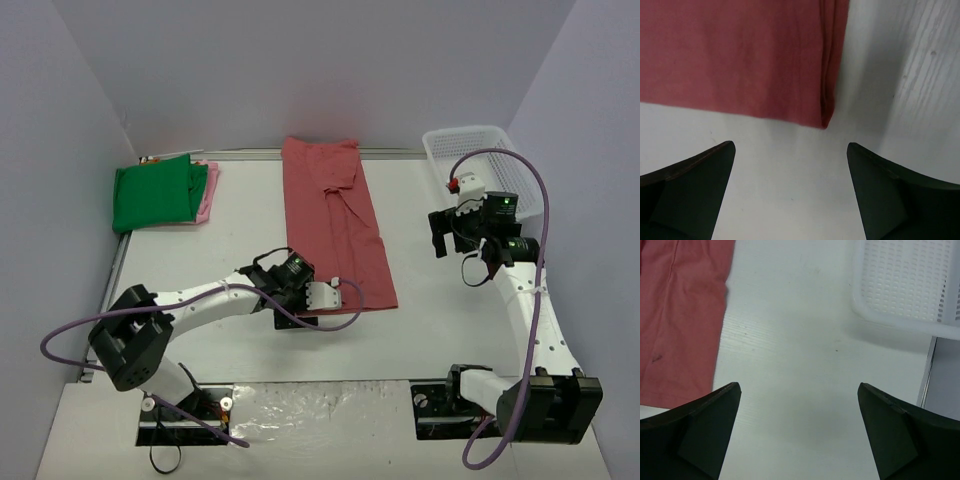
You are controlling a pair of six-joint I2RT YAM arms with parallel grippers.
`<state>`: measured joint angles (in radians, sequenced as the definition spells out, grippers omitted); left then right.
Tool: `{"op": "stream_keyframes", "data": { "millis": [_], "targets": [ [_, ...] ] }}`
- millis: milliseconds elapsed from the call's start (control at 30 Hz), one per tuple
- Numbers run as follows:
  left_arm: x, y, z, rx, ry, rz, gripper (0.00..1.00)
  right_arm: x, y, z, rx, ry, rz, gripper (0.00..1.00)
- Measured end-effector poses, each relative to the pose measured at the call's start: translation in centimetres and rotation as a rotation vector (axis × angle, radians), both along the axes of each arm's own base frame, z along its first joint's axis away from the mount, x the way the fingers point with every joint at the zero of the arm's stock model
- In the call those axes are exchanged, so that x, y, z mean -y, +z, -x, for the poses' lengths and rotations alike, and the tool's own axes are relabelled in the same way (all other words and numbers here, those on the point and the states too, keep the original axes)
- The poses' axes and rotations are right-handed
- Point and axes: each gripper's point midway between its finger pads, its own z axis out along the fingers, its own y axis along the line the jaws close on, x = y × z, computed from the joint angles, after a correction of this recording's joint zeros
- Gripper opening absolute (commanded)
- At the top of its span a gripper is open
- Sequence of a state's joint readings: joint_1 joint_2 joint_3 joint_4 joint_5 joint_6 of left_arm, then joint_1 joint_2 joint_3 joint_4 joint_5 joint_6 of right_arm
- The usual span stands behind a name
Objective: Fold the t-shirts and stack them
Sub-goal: Grab the bottom of the folded rectangular tshirt with both arms
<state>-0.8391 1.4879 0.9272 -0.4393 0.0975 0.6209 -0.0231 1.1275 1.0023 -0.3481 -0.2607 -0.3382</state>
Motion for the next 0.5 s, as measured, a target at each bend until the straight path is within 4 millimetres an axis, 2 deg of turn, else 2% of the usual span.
{"op": "stream_keyframes", "data": {
  "millis": [133, 333, 500],
  "targets": [
    [1.4, -1.6, 0.2, 0.026, -0.035, -0.007, 0.94, 1.5, -0.3, -0.2, -0.008, -0.046, -0.023, 1.0],
    [2.7, -0.8, -1.4, 0.098, 0.003, 0.061, 0.94, 1.5, -1.0, -0.3, -0.032, -0.042, -0.057, 1.0],
    [3.3, -0.7, -1.5, 0.098, 0.004, 0.088, 0.94, 1.6, -1.5, -0.4, -0.049, -0.042, -0.071, 1.0]
  ]
}}
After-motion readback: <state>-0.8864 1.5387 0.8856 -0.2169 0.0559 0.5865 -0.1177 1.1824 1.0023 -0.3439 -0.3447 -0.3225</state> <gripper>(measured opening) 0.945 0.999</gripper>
